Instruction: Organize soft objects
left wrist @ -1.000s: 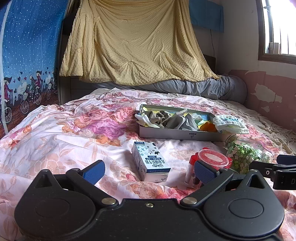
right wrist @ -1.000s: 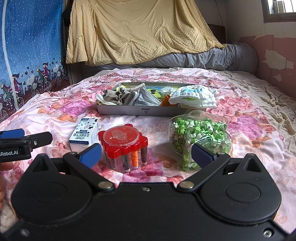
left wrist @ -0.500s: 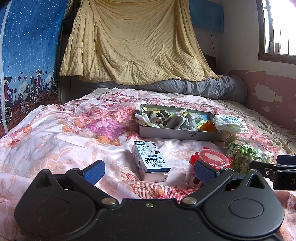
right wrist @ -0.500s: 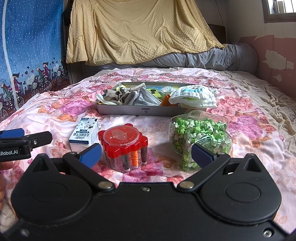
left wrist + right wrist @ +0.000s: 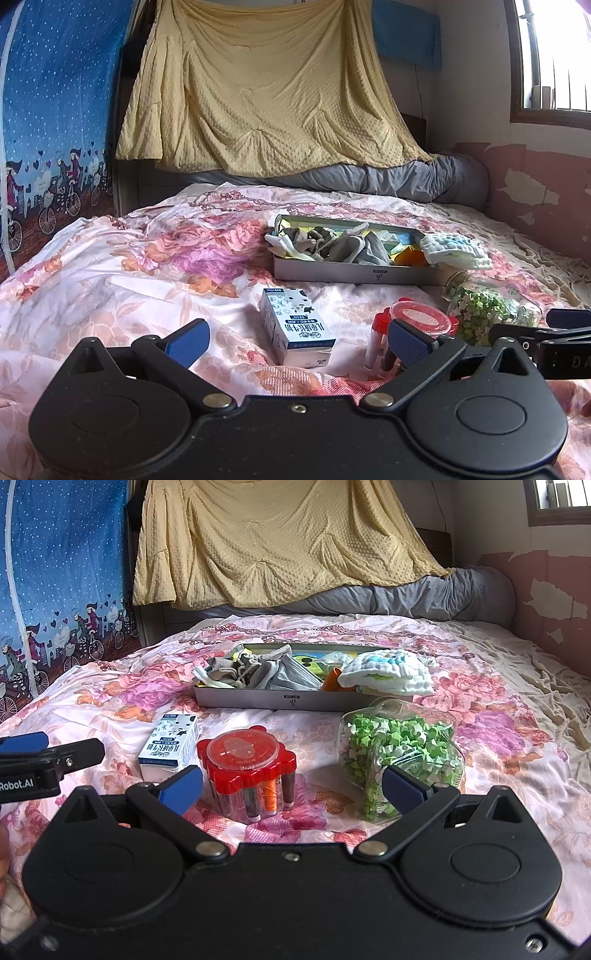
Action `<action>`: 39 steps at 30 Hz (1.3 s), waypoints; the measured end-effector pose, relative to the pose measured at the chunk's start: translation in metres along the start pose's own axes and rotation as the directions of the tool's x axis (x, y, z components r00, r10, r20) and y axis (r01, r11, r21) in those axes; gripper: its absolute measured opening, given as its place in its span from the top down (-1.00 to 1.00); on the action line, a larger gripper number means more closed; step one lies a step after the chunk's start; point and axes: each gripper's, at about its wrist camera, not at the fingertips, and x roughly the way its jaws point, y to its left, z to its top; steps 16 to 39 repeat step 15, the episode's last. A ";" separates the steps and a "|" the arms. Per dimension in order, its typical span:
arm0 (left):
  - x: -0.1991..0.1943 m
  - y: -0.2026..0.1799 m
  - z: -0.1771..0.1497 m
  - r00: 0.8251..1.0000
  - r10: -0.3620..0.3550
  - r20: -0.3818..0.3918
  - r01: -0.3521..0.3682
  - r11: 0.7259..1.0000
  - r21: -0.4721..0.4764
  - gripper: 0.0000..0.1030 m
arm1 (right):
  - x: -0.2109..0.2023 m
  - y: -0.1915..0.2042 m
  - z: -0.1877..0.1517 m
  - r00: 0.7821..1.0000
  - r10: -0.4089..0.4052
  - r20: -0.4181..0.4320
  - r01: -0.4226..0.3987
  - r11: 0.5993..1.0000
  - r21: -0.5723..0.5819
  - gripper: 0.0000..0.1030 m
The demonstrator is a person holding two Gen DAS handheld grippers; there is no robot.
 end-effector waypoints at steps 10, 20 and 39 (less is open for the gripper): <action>-0.001 0.002 0.000 1.000 -0.002 0.002 0.002 1.000 0.006 -0.99 | 0.000 0.001 0.000 1.000 0.000 -0.001 0.000 1.000 0.000 -0.99; -0.002 -0.001 0.001 1.000 -0.013 -0.001 0.013 1.000 0.014 -0.99 | 0.000 0.000 -0.001 1.000 0.004 -0.003 -0.004 1.000 -0.001 -0.99; -0.002 -0.001 0.001 1.000 -0.013 -0.001 0.013 1.000 0.014 -0.99 | 0.000 0.000 -0.001 1.000 0.004 -0.003 -0.004 1.000 -0.001 -0.99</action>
